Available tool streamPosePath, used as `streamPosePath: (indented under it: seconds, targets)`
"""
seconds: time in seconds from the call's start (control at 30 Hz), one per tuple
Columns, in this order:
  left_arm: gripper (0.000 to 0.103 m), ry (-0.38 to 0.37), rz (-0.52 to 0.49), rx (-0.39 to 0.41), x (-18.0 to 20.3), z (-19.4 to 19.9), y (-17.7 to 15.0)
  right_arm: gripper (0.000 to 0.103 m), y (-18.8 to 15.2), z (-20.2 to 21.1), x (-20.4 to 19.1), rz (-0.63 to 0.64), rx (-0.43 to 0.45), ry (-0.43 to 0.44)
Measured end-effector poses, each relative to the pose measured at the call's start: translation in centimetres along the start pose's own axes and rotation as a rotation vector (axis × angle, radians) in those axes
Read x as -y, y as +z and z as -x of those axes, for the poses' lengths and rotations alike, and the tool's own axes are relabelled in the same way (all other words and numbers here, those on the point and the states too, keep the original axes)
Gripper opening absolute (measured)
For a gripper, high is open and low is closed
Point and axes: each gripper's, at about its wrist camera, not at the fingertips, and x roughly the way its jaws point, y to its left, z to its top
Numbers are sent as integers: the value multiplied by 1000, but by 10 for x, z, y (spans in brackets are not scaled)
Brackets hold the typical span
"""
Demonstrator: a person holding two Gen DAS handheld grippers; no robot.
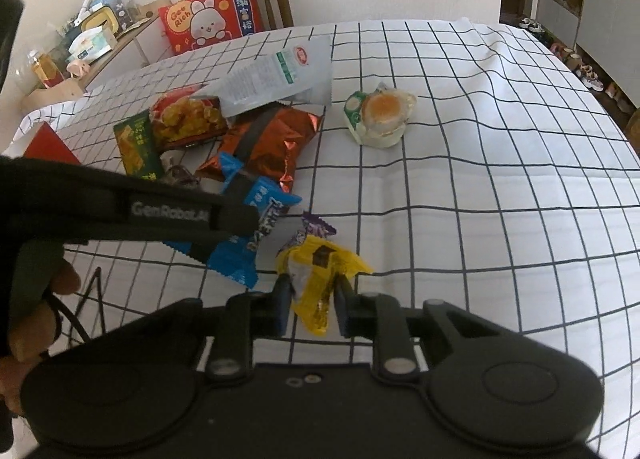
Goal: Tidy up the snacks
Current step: 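Carry the blue bar and yellow packet into the box and release both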
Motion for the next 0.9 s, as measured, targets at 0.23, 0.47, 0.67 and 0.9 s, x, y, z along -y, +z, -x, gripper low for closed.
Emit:
streamPosePath:
  seconds: [0.23,0.47,0.67,0.9]
  targets:
    - [33,46,29,42,-13,46,-9,21,5,29,-15,41,25,24]
    - [33,76,62,114,-41,105,-23,21,16,63,-43,92,73,55]
    - [33,115,137,161,-75,155,-35,21,24,83,-81,148,105,111]
    - [33,167,215,220,-126,203,-49,21,35,87,-142,230,123,181]
